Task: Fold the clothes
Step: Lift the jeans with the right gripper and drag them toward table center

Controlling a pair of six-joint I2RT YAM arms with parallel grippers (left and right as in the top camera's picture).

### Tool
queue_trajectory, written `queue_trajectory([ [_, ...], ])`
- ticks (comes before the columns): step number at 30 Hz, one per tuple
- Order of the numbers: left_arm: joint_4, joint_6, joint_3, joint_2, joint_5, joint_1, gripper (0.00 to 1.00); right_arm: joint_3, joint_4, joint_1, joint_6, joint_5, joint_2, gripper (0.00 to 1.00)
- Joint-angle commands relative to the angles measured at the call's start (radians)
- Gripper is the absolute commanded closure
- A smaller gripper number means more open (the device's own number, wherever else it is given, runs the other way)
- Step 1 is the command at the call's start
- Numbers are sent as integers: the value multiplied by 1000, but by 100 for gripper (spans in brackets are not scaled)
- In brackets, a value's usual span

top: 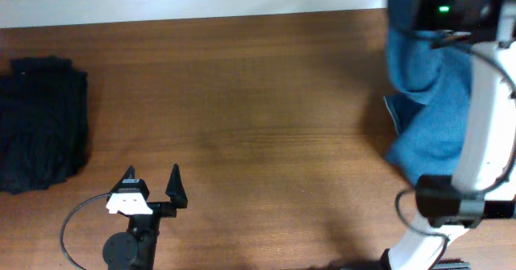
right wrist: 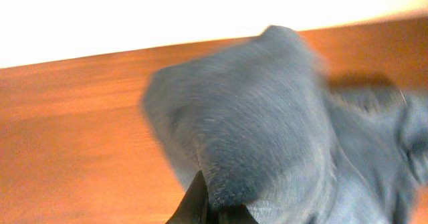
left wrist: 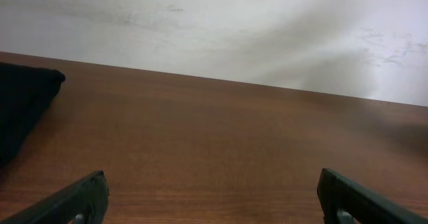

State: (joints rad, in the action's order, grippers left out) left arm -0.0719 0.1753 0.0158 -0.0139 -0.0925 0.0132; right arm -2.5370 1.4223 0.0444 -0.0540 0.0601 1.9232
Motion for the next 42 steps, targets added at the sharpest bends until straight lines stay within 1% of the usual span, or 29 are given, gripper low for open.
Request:
queue_trajectory([
  [1,0,-13,-7,9,11,-5,1,-28,-8,-167,-11,87,-53,96],
  [5,0,-13,-7,9,11,-5,1,-23,-15,-342,-23,84,-34,96],
  [10,-1,-13,-7,9,11,-5,1,-19,-29,-471,-151,-28,25,96],
  [13,0,-13,-7,9,11,-5,1,-19,-52,-510,-199,-25,73,96],
  [20,0,-13,-7,9,11,-5,1,-19,-117,-591,-199,-11,211,96],
  [25,0,-13,-7,9,11,-5,1,-19,-137,-619,-198,-8,260,95],
  [26,0,-13,-7,9,11,-5,1,-19,-138,-620,-198,-8,260,89],
  [27,0,-13,-7,9,11,-5,0,-19,-142,-619,-198,-8,260,78],
  [29,0,-13,-7,9,11,-5,1,-22,-148,-619,-198,-8,253,66],
  [30,0,-13,-7,9,11,-5,0,-22,-150,-619,-197,-8,248,50],
  [32,0,-13,-7,9,11,-5,1,-22,-151,-619,-187,-8,238,21],
  [33,0,-13,-7,9,11,-5,1,-22,-151,-619,-181,-8,235,16],
  [35,0,-13,-7,9,11,-5,1,-22,-147,-619,-132,-9,225,12],
  [36,-1,-13,-7,9,11,-5,1,-22,-143,-618,-127,-21,218,8],
  [39,0,-13,-7,9,11,-5,1,-28,-117,-595,-135,-70,183,8],
  [42,0,-13,-7,9,11,-5,1,-28,-78,-536,-177,-101,123,7],
])
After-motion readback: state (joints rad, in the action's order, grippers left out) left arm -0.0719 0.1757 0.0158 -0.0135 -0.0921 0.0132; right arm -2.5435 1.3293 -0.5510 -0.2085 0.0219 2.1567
